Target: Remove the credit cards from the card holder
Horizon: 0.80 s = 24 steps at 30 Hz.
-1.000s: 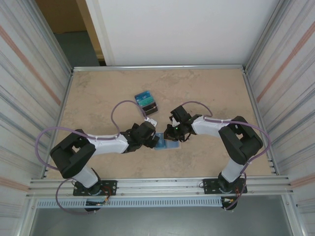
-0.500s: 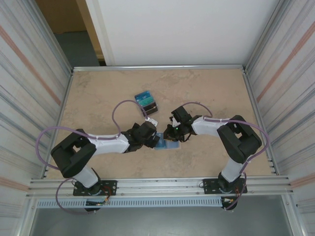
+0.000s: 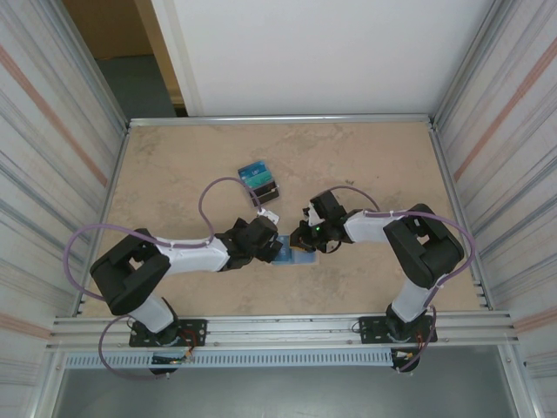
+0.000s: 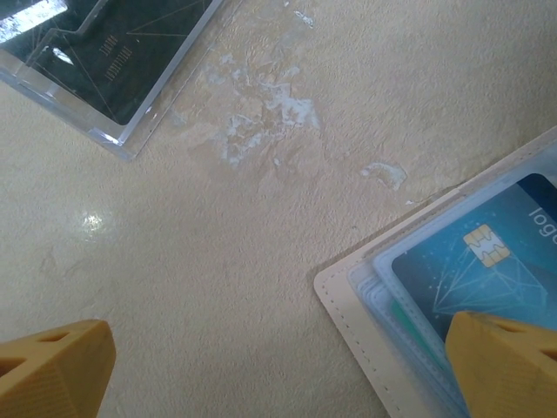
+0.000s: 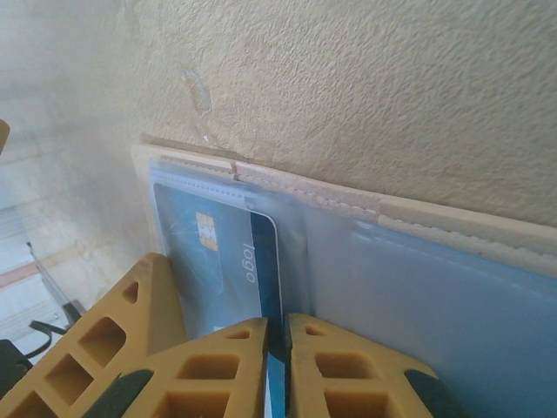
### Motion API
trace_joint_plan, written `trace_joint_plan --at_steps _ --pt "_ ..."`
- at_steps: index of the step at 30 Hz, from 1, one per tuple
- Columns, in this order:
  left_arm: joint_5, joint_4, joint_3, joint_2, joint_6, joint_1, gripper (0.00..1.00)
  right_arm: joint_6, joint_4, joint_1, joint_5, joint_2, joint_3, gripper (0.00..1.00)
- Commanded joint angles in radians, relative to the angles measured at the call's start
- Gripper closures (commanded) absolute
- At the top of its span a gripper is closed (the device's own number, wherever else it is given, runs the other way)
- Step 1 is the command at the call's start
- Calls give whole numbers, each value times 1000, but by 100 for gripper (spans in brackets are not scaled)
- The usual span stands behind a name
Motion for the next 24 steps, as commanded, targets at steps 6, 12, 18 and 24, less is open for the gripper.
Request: trace_joint_plan --at_steps 6,12,18,24 --pt "-3 -82 5 29 -8 -22 1 44 113 -7 -89 8 -29 86" --pt "-7 -88 11 27 -9 -27 1 49 132 -9 -94 22 -33 85" --pt "-8 -91 14 27 -11 -33 1 57 157 -9 -94 34 -39 86" --pt "-20 -99 17 30 -22 -36 1 70 185 -9 -98 36 -52 90"
